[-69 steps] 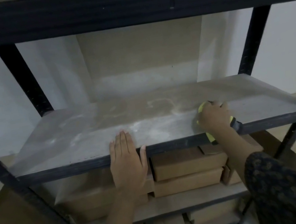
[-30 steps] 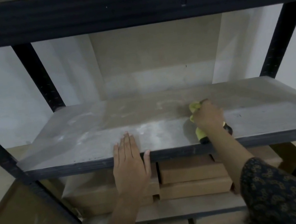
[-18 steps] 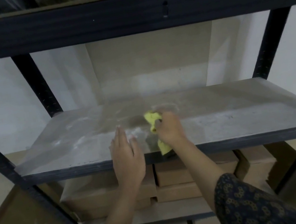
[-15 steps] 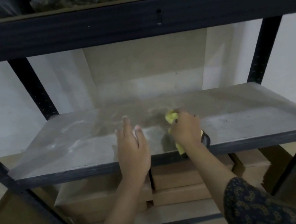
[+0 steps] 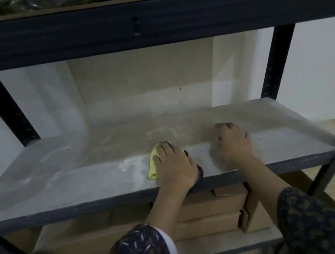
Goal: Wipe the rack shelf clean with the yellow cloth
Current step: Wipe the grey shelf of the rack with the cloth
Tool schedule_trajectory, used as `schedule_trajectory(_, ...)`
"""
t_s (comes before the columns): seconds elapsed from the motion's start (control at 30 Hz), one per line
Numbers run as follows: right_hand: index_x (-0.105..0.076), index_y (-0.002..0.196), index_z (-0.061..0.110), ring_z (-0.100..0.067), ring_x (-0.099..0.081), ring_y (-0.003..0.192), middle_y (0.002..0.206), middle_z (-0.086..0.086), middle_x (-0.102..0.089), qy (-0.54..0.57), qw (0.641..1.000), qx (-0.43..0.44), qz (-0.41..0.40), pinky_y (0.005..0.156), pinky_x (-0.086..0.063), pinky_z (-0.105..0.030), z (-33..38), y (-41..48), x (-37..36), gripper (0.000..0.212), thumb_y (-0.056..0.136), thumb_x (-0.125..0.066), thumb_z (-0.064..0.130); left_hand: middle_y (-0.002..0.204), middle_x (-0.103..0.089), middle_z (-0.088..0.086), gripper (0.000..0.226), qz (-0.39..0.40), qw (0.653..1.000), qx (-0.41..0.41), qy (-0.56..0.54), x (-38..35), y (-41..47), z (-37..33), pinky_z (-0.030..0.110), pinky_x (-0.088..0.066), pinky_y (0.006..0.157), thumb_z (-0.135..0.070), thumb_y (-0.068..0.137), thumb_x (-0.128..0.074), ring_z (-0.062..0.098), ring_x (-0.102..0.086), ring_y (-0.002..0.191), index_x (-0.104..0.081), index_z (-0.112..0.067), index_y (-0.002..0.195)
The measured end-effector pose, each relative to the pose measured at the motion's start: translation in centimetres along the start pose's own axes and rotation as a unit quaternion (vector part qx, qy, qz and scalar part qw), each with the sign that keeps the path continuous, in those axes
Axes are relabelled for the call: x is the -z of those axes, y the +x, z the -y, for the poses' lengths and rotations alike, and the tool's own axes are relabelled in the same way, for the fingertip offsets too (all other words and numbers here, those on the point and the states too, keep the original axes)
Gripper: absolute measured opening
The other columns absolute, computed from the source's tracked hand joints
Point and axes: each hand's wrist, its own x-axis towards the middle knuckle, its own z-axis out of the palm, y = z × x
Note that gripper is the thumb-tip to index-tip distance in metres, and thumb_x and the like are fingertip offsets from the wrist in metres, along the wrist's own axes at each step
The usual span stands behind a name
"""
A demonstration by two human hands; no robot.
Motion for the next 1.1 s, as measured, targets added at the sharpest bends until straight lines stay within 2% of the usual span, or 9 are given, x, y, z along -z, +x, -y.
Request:
schedule_trajectory(0.07,-0.034,0.144,0.019,-0.027,-0.025,0.141,0.15,-0.008,-0.032,-0.03,0.999,0.007,0.01,0.118,-0.011,-0.052,-1.1,0.5,-0.3,0.046,0.1,-0.037,0.033,0.15,-0.028,0.014,0.056,-0.029,0.998,-0.048,-0.008,-0.6,0.6,0.5,0.04,-0.024,0.114,-0.037,0.099,-0.034,0.029,-0.026,0.137,-0.029,-0.003,0.144)
schedule_trajectory(0.17,-0.034,0.144,0.015,-0.028,-0.024,0.142,0.15,-0.011,-0.032,-0.048,0.999,0.0,0.017,0.118,-0.007,-0.053,-2.0,1.0,-0.9,0.05,0.1,-0.032,0.038,0.153,-0.025,0.013,0.057,-0.012,0.992,-0.097,-0.085,0.0,1.6,1.8,0.03,-0.019,0.116,-0.025,0.099,-0.041,0.025,-0.024,0.141,-0.021,-0.002,0.147)
schedule_trajectory(0.27,-0.03,0.147,0.015,-0.028,-0.021,0.144,0.154,-0.01,-0.027,-0.046,0.999,0.0,0.016,0.118,-0.006,-0.054,-3.1,1.5,-0.3,0.053,0.1,-0.032,0.039,0.152,-0.027,0.018,0.06,0.032,0.991,-0.05,-0.124,0.8,3.0,4.0,0.031,-0.023,0.111,-0.015,0.095,-0.046,0.031,-0.029,0.139,-0.021,0.0,0.147)
schedule_trajectory(0.4,-0.03,0.148,0.016,-0.025,-0.02,0.145,0.157,-0.006,-0.024,-0.058,0.998,0.002,0.038,0.118,-0.007,-0.055,-5.0,1.9,0.3,0.053,0.1,-0.03,0.041,0.122,-0.055,0.024,0.037,-0.001,0.992,0.061,-0.115,2.2,4.7,6.2,0.033,-0.041,0.086,0.0,0.084,-0.053,0.036,-0.055,0.112,-0.046,0.006,0.12)
schedule_trajectory(0.5,-0.034,0.145,0.017,-0.026,-0.028,0.141,0.155,-0.005,-0.029,-0.058,0.998,0.007,0.04,0.116,-0.015,-0.054,-5.3,2.0,0.3,0.052,0.1,-0.029,0.042,0.103,-0.054,0.014,0.017,-0.051,0.983,0.049,-0.169,3.3,5.5,2.8,0.018,-0.029,0.067,0.006,0.085,-0.05,0.033,-0.055,0.104,-0.052,0.001,0.102)
schedule_trajectory(0.6,-0.035,0.145,0.017,-0.025,-0.03,0.139,0.153,-0.005,-0.03,-0.053,0.998,0.012,0.026,0.116,-0.018,-0.052,-5.5,1.9,-0.1,0.052,0.099,-0.028,0.042,0.112,-0.055,0.011,0.027,-0.073,0.968,-0.037,-0.235,2.7,7.2,-3.9,0.024,-0.039,0.082,0.0,0.088,-0.049,0.026,-0.054,0.11,-0.053,-0.003,0.114)
schedule_trajectory(0.73,-0.035,0.145,0.017,-0.023,-0.03,0.139,0.153,-0.004,-0.031,-0.044,0.999,0.023,0.006,0.116,-0.017,-0.053,-5.9,2.1,-0.5,0.053,0.098,-0.028,0.043,0.139,-0.039,0.017,0.044,0.033,0.981,-0.109,-0.158,-0.2,10.1,-8.7,0.034,-0.034,0.105,0.002,0.088,-0.05,0.032,-0.041,0.126,-0.04,0.002,0.131)
schedule_trajectory(0.87,-0.035,0.145,0.019,-0.022,-0.03,0.14,0.152,-0.003,-0.032,-0.04,0.999,0.024,-0.001,0.116,-0.016,-0.052,-5.9,2.3,-0.6,0.053,0.098,-0.028,0.044,0.141,-0.043,0.016,0.04,0.037,0.984,-0.097,-0.144,-1.7,11.7,-7.7,0.033,-0.032,0.109,-0.002,0.09,-0.048,0.029,-0.04,0.129,-0.047,-0.002,0.13)
schedule_trajectory(1.1,-0.034,0.144,0.018,-0.023,-0.031,0.139,0.152,-0.004,-0.033,-0.047,0.999,0.016,0.004,0.116,-0.016,-0.052,-6.0,2.1,-0.4,0.054,0.097,-0.028,0.045,0.133,-0.056,0.015,0.047,-0.069,0.989,0.022,-0.131,0.7,11.5,1.1,0.026,-0.036,0.102,-0.009,0.079,-0.063,0.027,-0.053,0.123,-0.056,-0.008,0.126)
